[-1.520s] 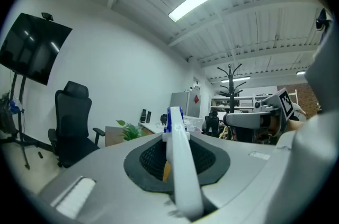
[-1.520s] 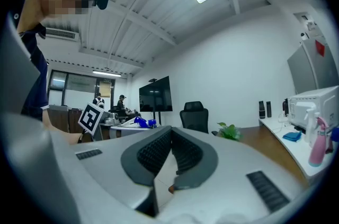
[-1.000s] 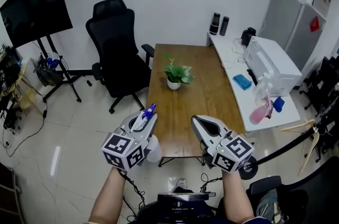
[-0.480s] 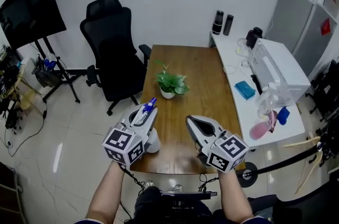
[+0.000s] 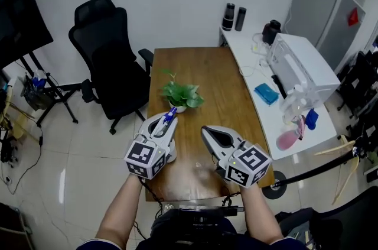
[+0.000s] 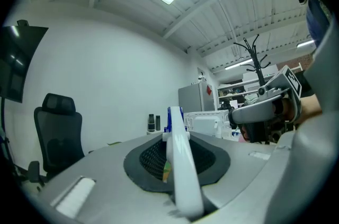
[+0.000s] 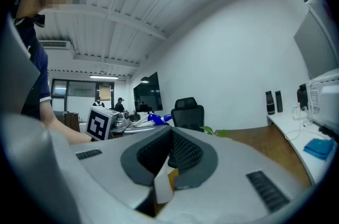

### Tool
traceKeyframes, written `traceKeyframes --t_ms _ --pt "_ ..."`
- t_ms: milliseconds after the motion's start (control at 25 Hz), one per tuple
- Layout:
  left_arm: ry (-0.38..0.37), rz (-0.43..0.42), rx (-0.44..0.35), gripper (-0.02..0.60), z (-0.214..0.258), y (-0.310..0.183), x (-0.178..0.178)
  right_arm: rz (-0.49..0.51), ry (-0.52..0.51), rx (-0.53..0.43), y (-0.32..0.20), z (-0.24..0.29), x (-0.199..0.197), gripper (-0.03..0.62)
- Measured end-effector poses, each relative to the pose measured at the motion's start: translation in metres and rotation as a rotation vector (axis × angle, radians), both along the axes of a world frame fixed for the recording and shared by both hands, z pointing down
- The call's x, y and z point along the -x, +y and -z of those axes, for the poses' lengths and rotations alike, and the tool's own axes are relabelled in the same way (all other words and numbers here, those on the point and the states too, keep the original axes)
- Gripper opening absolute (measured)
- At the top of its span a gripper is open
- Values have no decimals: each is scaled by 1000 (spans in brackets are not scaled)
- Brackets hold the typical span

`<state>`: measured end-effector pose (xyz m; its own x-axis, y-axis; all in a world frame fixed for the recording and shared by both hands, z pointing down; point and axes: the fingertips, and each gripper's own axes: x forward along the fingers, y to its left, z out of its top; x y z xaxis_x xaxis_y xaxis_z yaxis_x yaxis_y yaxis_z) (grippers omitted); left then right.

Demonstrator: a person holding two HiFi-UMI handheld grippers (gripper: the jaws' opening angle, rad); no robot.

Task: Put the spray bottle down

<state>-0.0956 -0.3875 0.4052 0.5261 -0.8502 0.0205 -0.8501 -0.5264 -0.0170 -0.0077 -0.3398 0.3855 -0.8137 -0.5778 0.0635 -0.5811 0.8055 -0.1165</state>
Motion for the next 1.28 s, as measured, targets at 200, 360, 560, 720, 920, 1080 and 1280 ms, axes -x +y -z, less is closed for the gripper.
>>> traceKeyframes --t_ms 200,360,560,720,920,1080,1280 --pt "11 -18 8 78 -15 -15 -2 -16 19 28 -8 -13 4 9" --pt "6 -33 20 78 -27 -21 -6 -34 29 45 -16 -18 1 9" --pt "-9 -34 40 78 -38 -25 -10 -43 30 55 -22 -21 -1 9" --pt "-13 -28 49 80 -45 -27 -9 -43 29 58 -24 -22 -2 9" --pt "-24 -15 36 83 -49 -27 -10 -43 25 66 -25 -24 -3 9" --pt "-48 -7 53 84 -58 -24 -13 -39 20 64 -25 -23 -5 9" --pt "-47 -6 46 187 -58 -23 -15 -34 20 66 -24 -24 -7 9"
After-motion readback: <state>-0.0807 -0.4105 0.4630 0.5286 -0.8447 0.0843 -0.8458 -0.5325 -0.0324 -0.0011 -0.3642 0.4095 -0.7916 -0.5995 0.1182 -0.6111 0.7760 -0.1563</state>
